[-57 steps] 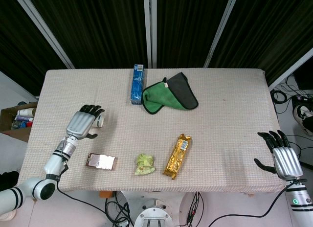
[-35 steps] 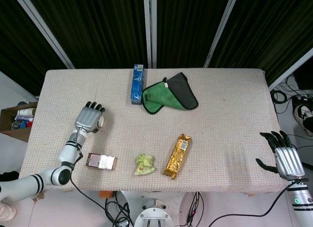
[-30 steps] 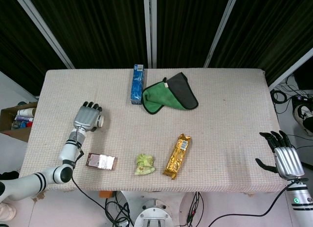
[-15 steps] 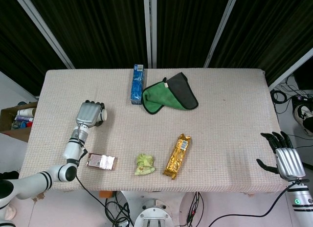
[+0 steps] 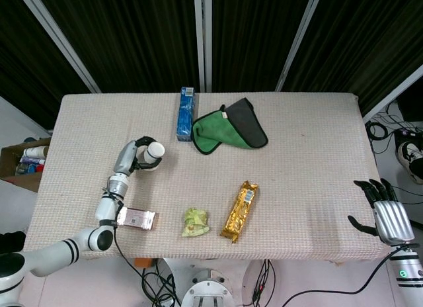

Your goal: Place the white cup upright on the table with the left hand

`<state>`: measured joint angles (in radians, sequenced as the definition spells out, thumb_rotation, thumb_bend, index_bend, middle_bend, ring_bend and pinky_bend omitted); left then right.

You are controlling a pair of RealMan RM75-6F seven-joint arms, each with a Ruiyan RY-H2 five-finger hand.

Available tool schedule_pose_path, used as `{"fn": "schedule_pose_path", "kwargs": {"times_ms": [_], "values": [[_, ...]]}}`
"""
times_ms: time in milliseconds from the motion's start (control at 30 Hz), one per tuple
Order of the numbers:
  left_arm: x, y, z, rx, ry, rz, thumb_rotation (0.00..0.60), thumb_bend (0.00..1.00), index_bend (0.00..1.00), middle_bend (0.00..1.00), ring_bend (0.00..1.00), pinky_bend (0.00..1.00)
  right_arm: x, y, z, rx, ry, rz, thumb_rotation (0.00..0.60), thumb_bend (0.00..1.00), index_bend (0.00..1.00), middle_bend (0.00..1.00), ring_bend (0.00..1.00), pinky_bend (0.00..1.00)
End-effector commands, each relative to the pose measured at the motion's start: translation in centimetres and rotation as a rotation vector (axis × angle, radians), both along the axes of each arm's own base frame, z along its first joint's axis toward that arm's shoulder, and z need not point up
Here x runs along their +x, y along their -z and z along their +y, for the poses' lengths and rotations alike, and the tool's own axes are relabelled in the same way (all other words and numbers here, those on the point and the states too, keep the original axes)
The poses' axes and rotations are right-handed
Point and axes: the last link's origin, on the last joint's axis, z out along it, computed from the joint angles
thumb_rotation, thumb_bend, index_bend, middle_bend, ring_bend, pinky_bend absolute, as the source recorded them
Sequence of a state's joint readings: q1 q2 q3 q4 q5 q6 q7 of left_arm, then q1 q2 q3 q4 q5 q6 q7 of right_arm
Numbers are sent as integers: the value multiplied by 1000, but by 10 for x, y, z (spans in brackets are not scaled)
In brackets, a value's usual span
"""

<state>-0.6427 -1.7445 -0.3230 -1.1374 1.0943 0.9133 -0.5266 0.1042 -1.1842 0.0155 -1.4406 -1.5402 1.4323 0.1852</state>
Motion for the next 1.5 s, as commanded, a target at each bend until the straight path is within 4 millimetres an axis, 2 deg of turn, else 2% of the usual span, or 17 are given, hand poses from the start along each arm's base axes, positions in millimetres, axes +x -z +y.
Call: {"fn": "schedule_pose_path", "kwargs": {"times_ms": [33,200,367,600,800,900,967,1133,1167,1367,1500], "values": [[-6,19,-5,-5,-36,-76,600,376,452,438,267,189,0,0,0,-1,0,0,600,133,170,210,75,83],[-14,20,-9,27,-10,-23,600,372,434,407,243,175,1,0,-1,2,-5,0,600,133,170,210,75,83],[-20,10,-18,79,66,74,600,371,387,347,209,162,2,1,-1,2,-9,0,600,133,170,210,75,84],[-23,-7,-30,120,175,212,600,367,255,247,147,152,4,1,-1,1,-23,-5,600,133,170,210,75,83],[-29,-37,-33,126,166,269,600,331,186,221,147,149,6,-1,0,-3,-33,-6,600,133,170,210,75,84],[-39,-62,-37,141,154,338,600,315,181,216,146,149,6,-3,2,-9,-36,-4,600,133,170,210,75,84],[-51,-84,-45,166,161,477,600,306,181,216,146,149,5,-6,4,-17,-35,0,600,133,170,210,75,84],[-83,-132,-76,247,158,926,600,283,196,216,147,148,2,-15,4,-24,-29,16,600,133,170,210,75,83],[-87,-137,-83,250,154,964,600,283,202,215,147,146,2,-16,3,-27,-30,19,600,133,170,210,75,83],[-110,-162,-139,265,53,963,600,283,205,213,147,145,3,-21,-1,-41,-45,6,600,133,170,210,75,84],[-122,-171,-177,270,4,972,600,281,214,213,147,145,4,-18,-1,-39,-50,-3,600,133,170,210,75,84]]}}
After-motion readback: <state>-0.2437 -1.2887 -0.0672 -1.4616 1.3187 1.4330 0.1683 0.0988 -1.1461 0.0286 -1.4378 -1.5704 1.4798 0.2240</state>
